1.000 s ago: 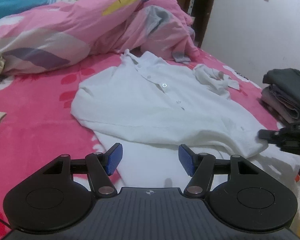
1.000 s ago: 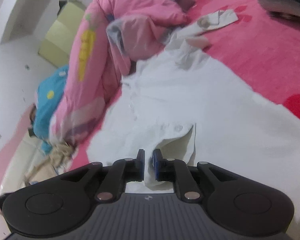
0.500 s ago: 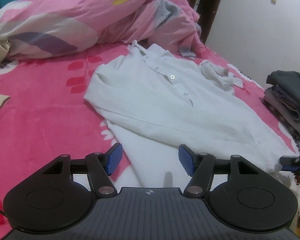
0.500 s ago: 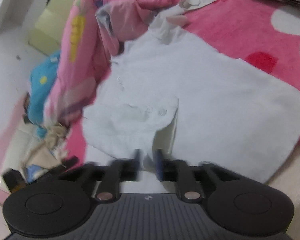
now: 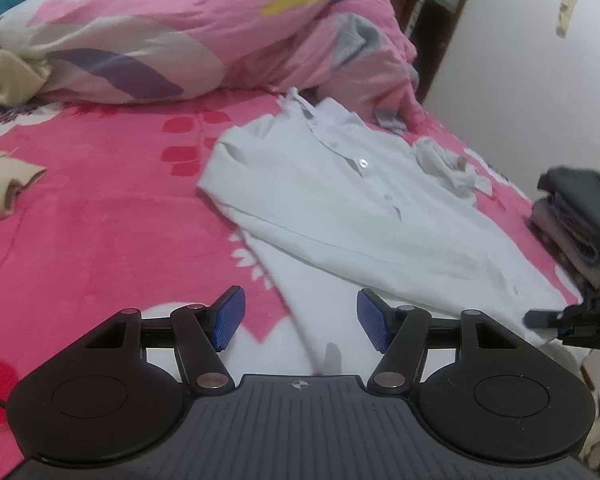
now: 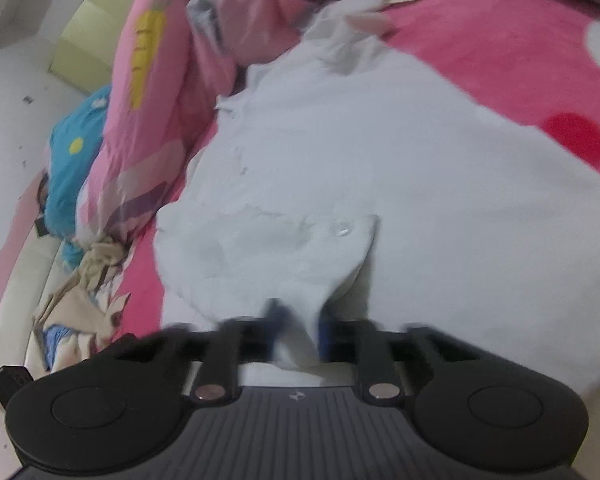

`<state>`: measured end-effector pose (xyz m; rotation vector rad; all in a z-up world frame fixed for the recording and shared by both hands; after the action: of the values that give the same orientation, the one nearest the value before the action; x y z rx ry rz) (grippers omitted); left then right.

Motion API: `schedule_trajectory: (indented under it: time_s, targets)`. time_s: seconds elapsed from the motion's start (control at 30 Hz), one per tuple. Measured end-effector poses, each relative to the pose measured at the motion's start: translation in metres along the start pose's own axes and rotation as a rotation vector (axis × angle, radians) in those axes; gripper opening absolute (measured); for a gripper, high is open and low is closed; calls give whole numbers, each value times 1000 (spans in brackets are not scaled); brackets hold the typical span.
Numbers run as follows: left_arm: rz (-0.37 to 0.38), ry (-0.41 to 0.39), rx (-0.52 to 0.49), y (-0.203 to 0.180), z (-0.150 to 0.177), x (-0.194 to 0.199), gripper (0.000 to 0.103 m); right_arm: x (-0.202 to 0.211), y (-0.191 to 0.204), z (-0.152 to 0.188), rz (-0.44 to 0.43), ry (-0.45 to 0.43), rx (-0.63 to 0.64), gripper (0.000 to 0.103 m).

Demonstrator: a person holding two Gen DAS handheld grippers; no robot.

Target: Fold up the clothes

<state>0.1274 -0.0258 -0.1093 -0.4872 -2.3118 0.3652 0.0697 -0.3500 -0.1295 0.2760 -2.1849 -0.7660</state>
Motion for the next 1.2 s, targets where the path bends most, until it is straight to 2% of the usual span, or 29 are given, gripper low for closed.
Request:
schedule_trajectory:
  time_s: [0.13, 0.23, 0.43, 0.6, 0.73, 0.9, 1.0, 1.03, 1.07, 1.1, 1.17, 1.2]
  targets:
    - [22, -5, 66, 16, 3, 9, 62, 6, 23, -24, 13, -44, 72, 3]
    - [65, -3, 126, 27, 10, 16, 62, 13, 64, -64, 25, -98, 208, 3]
    - [141, -14, 235, 52, 25, 27, 62, -11, 215, -137, 9, -121, 632, 3]
    - [201, -33, 293, 71, 33, 34, 62, -86, 369, -151, -46, -77, 1018, 3]
    - [271, -62, 266, 76, 36, 37, 62, -167, 478, -125, -134, -7, 1234, 2]
    - [313, -95, 183, 74, 39, 36, 62, -274, 582, -46, -295, 75, 1409, 2]
    - [328, -103, 164, 74, 40, 35, 62, -339, 602, 15, -369, 169, 1436, 5]
    - [333, -105, 159, 74, 40, 34, 62, -362, 606, 36, -384, 209, 1442, 9]
    - [337, -107, 154, 73, 40, 34, 62, -383, 603, 57, -369, 262, 1449, 19]
    - [341, -108, 150, 73, 40, 34, 62, -402, 600, 75, -355, 310, 1455, 21]
    - [344, -111, 147, 73, 39, 34, 62, -418, 595, 93, -344, 355, 1449, 22]
    - [345, -112, 143, 72, 40, 34, 62, -414, 595, 89, -362, 345, 1429, 23]
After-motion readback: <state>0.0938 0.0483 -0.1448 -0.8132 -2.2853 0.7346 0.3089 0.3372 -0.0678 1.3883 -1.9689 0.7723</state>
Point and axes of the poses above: each gripper's, at about its wrist camera, not at the fingertips, and x roughly against the way its jaws point, y to its left, z to its underside, the point moved 9 cm from there along -x, roughly the way its jaws point, and after that the axes turned 8 degrees about x, right-handed, at the moved point
